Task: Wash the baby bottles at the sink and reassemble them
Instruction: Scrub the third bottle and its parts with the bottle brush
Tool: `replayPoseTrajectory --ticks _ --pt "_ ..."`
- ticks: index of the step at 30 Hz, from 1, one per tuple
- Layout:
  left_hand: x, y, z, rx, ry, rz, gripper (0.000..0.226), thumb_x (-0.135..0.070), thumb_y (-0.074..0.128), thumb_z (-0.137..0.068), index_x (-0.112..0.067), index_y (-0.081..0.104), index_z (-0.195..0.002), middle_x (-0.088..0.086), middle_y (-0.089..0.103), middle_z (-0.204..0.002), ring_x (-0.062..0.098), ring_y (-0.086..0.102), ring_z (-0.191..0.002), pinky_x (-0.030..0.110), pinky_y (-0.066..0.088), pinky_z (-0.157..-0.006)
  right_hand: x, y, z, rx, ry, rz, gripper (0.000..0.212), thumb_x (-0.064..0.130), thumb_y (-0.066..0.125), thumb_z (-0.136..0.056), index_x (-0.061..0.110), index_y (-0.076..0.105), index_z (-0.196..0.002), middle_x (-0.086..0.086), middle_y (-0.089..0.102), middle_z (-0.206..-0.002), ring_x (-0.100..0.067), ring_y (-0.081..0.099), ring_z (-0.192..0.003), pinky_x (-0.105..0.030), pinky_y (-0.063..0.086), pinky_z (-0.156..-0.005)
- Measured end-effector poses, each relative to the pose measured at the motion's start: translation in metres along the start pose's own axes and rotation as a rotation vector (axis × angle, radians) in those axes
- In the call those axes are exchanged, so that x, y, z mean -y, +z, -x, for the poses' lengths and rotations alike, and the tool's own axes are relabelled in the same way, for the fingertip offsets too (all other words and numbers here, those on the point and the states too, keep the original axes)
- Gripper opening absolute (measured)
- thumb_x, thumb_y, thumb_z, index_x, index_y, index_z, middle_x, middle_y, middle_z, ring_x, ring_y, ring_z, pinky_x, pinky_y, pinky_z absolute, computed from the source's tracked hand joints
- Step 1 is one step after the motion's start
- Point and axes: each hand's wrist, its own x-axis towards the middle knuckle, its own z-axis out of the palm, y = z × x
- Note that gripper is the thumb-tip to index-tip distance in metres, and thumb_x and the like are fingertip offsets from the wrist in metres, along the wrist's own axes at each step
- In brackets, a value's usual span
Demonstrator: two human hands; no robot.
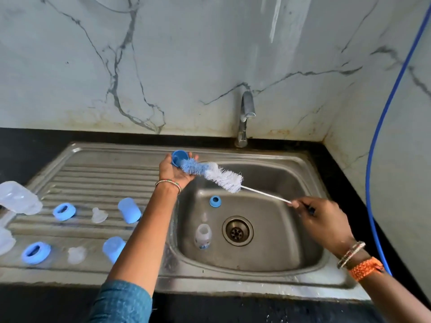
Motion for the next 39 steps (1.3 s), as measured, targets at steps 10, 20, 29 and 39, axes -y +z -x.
replayPoseTrajectory --ticks 10,20,29,39 --pt "0.011 0.010 -0.002 -0.147 0.034 -0.206 0.013 -0.021 0.059 -0.089 -0.010 0.052 -0.089 0.009 0.055 -0.089 0.021 0.057 -0.078 0.031 0.044 -0.068 0.018 0.008 -0.010 -0.419 -0.114 0.010 0.016 0.001 0.064 -0.078 0.010 0.075 -0.085 -0.010 0.072 -0.080 -0.034 0.068 -0.074 -0.038 0.053 -0.063" --pt "0.000 0.004 -0.005 -0.074 0.007 -0.201 0.023 -0.023 0.068 -0.086 -0.006 0.054 -0.093 0.012 0.058 -0.093 0.024 0.059 -0.086 0.031 0.051 -0.076 0.028 -0.008 -0.019 -0.326 -0.079 0.216 0.012 0.009 0.073 -0.072 0.021 0.072 -0.069 -0.004 0.067 -0.069 -0.031 0.063 -0.066 -0.031 0.045 -0.059" --pt "-0.012 -0.004 0.000 0.050 0.052 -0.224 0.013 -0.019 0.057 -0.092 -0.007 0.056 -0.096 0.016 0.060 -0.100 0.028 0.060 -0.096 0.036 0.047 -0.092 0.028 -0.009 -0.021 -0.063 0.149 0.009 0.009 0.018 0.076 -0.074 0.022 0.068 -0.070 0.000 0.069 -0.072 -0.023 0.064 -0.072 -0.030 0.049 -0.066" --pt "-0.010 -0.013 -0.004 0.073 0.063 -0.122 0.021 -0.017 0.045 -0.098 0.001 0.052 -0.106 0.021 0.058 -0.106 0.035 0.057 -0.101 0.048 0.036 -0.107 0.021 0.002 -0.032 0.512 0.350 -0.519 0.033 0.015 0.056 -0.094 0.012 0.065 -0.063 0.006 0.044 -0.041 -0.007 0.031 -0.031 -0.013 0.024 -0.039"
